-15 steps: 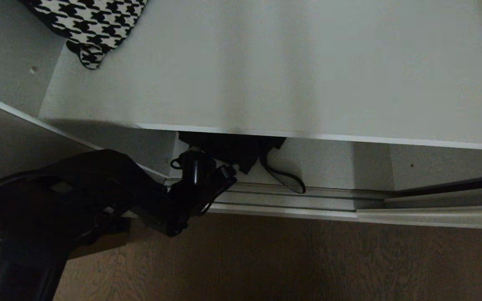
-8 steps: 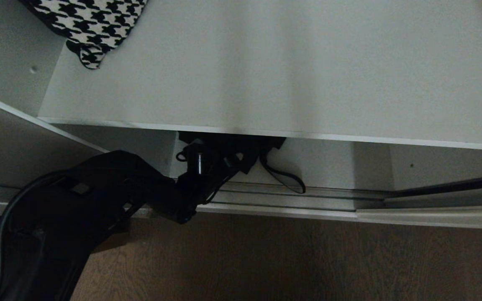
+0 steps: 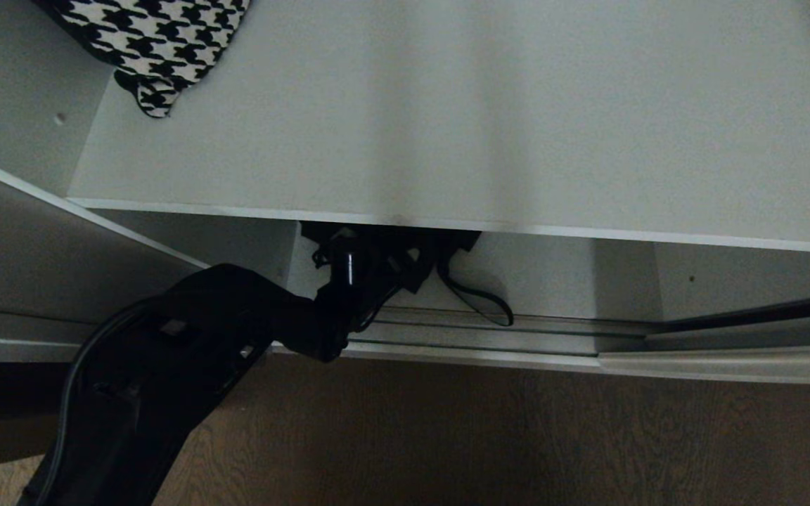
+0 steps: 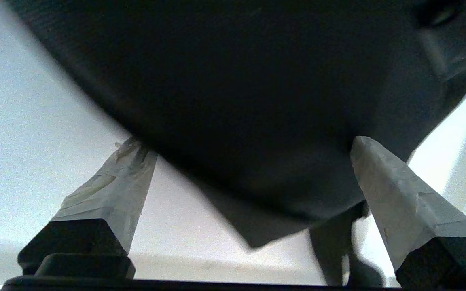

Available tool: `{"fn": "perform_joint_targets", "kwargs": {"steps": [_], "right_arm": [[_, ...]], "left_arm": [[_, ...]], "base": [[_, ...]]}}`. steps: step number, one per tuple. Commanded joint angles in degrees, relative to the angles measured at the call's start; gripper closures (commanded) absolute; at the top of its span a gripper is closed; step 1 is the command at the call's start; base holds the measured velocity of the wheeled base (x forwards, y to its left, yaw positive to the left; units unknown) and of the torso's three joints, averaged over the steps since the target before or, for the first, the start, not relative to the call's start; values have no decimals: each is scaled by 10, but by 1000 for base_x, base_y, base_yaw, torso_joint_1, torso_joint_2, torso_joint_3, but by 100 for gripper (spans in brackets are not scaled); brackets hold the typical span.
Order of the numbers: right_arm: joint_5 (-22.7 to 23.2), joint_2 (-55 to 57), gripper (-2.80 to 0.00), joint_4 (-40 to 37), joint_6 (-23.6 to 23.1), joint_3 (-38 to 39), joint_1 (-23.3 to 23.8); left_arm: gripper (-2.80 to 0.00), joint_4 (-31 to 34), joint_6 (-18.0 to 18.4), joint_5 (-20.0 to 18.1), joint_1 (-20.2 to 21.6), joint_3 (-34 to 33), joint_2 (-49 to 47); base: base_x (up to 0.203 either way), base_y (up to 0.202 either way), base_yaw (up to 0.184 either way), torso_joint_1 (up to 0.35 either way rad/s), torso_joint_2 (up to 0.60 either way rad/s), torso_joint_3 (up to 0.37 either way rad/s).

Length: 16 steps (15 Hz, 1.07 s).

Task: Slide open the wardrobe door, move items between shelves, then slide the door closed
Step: Place the bag on the higher shelf

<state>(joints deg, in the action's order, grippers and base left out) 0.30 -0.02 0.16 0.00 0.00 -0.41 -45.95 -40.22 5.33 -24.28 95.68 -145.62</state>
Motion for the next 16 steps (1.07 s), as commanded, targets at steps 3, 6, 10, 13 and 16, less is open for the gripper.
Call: {"fn": "perform_joint_targets", "kwargs": {"steps": [3, 6, 10, 13, 16], "right_arm": [[0, -1, 0, 0, 0, 0, 0], [0, -1, 0, 0, 0, 0, 0], [0, -1, 0, 0, 0, 0, 0], [0, -1, 0, 0, 0, 0, 0], [0, -1, 0, 0, 0, 0, 0]], "left_arm": [[-280, 8, -4, -7, 0, 88, -63], [-280, 7, -3, -8, 3, 107, -66], [-280, 8, 14, -6, 4, 130, -71], [-280, 14, 62, 1, 4, 150, -77], [-280, 11, 91, 9, 4, 154, -78]], "base": [[0, 0, 0, 0, 0, 0], [0, 0, 0, 0, 0, 0], [0, 0, 0, 0, 0, 0], [0, 0, 0, 0, 0, 0], [0, 0, 0, 0, 0, 0]]}}
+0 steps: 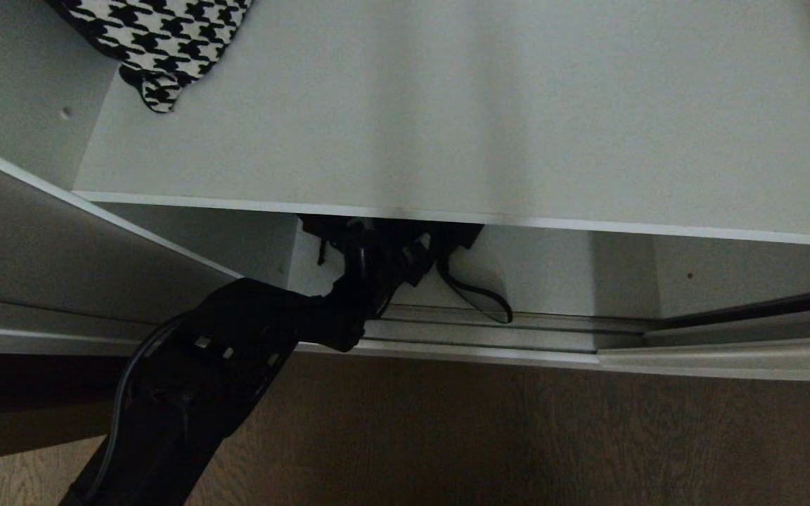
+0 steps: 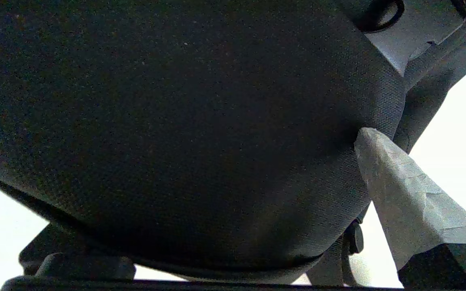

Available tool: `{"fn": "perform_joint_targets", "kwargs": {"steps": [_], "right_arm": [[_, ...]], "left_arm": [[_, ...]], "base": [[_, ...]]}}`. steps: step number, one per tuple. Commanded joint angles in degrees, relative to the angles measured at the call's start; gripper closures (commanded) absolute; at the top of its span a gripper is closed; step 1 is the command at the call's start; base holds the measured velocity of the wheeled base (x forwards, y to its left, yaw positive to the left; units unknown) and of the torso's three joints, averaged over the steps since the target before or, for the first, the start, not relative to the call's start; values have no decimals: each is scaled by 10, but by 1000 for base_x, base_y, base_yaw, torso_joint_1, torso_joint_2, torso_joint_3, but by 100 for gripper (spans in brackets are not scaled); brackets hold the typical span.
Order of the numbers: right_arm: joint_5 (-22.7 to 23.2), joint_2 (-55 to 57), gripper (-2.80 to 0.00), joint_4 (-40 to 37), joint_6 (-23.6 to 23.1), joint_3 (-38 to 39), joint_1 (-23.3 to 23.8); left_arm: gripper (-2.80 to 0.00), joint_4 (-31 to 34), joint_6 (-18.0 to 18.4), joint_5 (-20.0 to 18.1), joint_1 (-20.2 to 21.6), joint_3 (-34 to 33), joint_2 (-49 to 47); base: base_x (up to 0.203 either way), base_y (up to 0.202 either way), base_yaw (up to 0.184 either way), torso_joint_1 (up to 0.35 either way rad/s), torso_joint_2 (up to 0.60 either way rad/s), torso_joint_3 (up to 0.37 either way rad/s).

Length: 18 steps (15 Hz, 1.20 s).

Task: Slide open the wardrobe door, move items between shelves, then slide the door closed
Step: Place the bag on the higher shelf

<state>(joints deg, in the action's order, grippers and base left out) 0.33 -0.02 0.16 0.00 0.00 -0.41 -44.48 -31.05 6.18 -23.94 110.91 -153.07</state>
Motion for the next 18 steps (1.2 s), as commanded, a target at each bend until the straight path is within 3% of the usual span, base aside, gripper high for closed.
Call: {"fn": "perform_joint_targets", "kwargs": {"steps": [1, 5, 18], "right_arm": [[0, -1, 0, 0, 0, 0, 0], [0, -1, 0, 0, 0, 0, 0], [0, -1, 0, 0, 0, 0, 0]], "left_arm": [[0, -7, -2, 1, 0, 2, -5], [0, -38, -1, -1, 0, 3, -15], [0, -40, -3, 12, -4, -24, 29]], "base": [[0, 0, 0, 0, 0, 0], [0, 0, 0, 0, 0, 0], [0, 0, 0, 0, 0, 0]]}}
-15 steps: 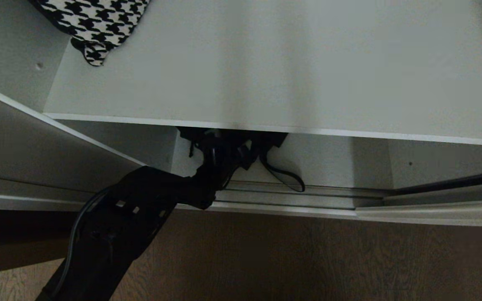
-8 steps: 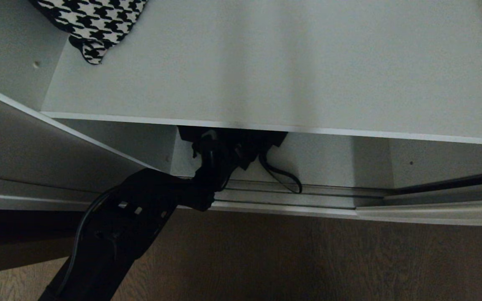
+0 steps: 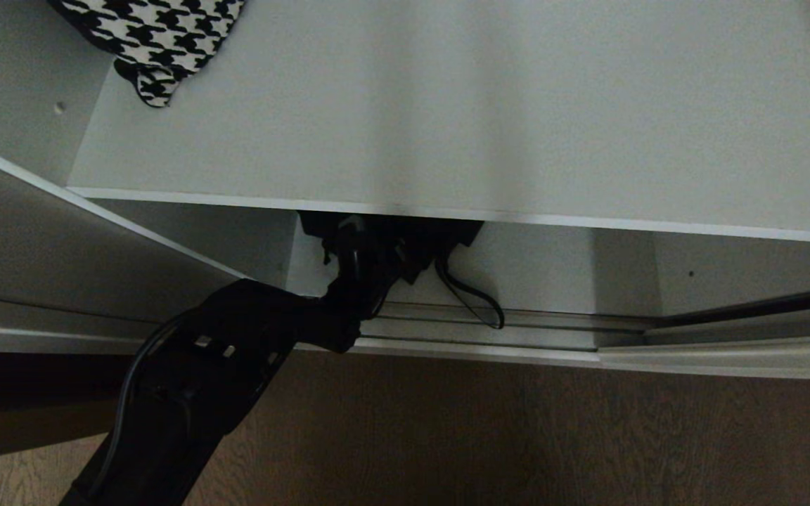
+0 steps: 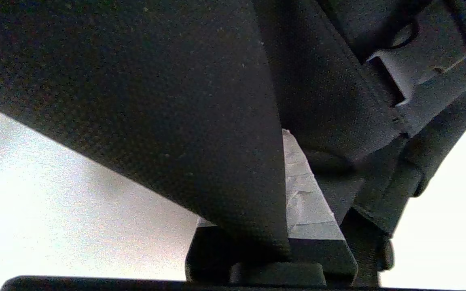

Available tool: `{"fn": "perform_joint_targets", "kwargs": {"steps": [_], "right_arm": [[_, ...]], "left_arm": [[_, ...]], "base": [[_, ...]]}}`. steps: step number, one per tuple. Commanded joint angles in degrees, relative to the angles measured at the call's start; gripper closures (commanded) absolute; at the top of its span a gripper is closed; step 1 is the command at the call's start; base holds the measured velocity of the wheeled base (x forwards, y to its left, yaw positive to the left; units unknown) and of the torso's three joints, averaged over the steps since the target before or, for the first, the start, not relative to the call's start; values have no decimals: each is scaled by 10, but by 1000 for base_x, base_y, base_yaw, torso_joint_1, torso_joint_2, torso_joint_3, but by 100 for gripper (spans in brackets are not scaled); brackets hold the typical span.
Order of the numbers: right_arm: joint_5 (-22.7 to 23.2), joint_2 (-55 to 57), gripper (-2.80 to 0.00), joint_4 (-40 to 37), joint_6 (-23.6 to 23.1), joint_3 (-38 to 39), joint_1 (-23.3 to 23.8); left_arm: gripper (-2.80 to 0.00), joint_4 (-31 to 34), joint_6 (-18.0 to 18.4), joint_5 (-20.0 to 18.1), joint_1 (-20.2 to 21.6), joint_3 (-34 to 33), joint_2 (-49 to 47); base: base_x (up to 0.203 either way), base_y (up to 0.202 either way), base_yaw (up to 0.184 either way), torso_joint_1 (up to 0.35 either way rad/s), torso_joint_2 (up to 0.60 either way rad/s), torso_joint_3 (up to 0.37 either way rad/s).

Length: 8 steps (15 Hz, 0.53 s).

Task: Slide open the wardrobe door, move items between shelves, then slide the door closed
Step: Place the bag on the higher shelf

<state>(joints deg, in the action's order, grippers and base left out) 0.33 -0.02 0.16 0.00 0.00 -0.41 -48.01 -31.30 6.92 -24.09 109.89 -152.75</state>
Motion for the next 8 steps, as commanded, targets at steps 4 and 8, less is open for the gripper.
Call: {"fn": "perform_joint_targets", "kwargs": {"steps": [4, 8], "right_arm": [[0, -1, 0, 0, 0, 0, 0], [0, -1, 0, 0, 0, 0, 0]], "left_arm": [[0, -8, 2, 11, -19, -127, 91], [0, -10, 36, 40, -38, -233, 160]], "base": [[0, 0, 0, 0, 0, 0], [0, 0, 0, 0, 0, 0]]}}
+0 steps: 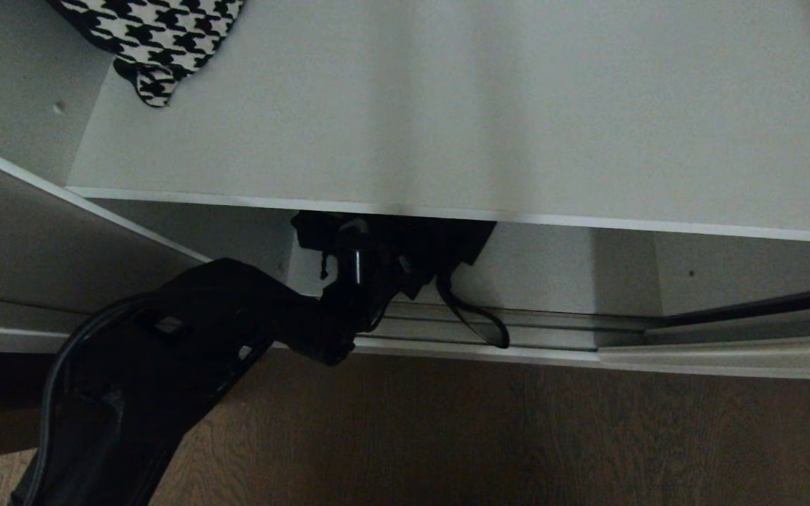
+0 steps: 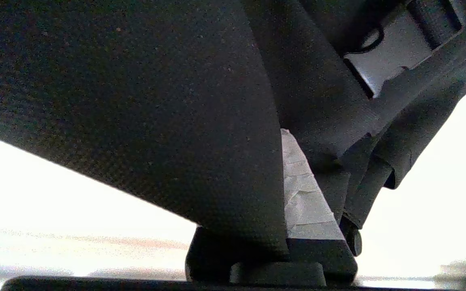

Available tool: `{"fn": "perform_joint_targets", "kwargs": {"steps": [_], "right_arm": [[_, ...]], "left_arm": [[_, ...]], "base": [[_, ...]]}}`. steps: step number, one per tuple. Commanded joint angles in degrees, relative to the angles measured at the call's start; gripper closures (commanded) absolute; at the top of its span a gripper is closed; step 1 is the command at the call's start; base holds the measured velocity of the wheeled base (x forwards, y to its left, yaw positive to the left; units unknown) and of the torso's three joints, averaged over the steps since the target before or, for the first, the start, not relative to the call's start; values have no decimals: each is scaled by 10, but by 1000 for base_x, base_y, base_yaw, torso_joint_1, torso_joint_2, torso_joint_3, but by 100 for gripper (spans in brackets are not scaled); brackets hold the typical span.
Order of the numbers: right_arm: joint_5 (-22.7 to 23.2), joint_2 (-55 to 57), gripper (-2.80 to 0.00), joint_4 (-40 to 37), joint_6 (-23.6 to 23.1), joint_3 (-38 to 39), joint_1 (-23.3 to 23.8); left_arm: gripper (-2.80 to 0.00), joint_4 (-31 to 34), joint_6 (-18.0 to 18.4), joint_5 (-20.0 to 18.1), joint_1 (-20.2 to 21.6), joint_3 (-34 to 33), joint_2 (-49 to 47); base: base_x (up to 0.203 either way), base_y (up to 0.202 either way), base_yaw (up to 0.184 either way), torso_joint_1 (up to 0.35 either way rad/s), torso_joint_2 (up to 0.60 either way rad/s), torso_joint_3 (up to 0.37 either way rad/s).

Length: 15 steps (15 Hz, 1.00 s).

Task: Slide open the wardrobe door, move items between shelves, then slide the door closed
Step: Place the bag on the higher shelf

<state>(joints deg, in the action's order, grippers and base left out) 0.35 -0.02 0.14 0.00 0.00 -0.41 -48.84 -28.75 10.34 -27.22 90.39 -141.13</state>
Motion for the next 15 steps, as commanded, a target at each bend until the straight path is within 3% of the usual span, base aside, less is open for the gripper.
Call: {"fn": "perform_joint_targets", "kwargs": {"steps": [1, 4, 13, 15], "right_arm": [[0, -1, 0, 0, 0, 0, 0], [0, -1, 0, 0, 0, 0, 0], [0, -1, 0, 0, 0, 0, 0], [0, -1, 0, 0, 0, 0, 0]], "left_arm": [[0, -1, 29, 22, -11, -51, 50], [0, -1, 39, 62, -14, -59, 63], [0, 0, 39, 75, -42, -97, 97], [0, 1, 39, 75, -42, -98, 100]], "base": [[0, 0, 0, 0, 0, 0], [0, 0, 0, 0, 0, 0], [0, 0, 0, 0, 0, 0], [-122, 0, 6, 2, 0, -2]]}}
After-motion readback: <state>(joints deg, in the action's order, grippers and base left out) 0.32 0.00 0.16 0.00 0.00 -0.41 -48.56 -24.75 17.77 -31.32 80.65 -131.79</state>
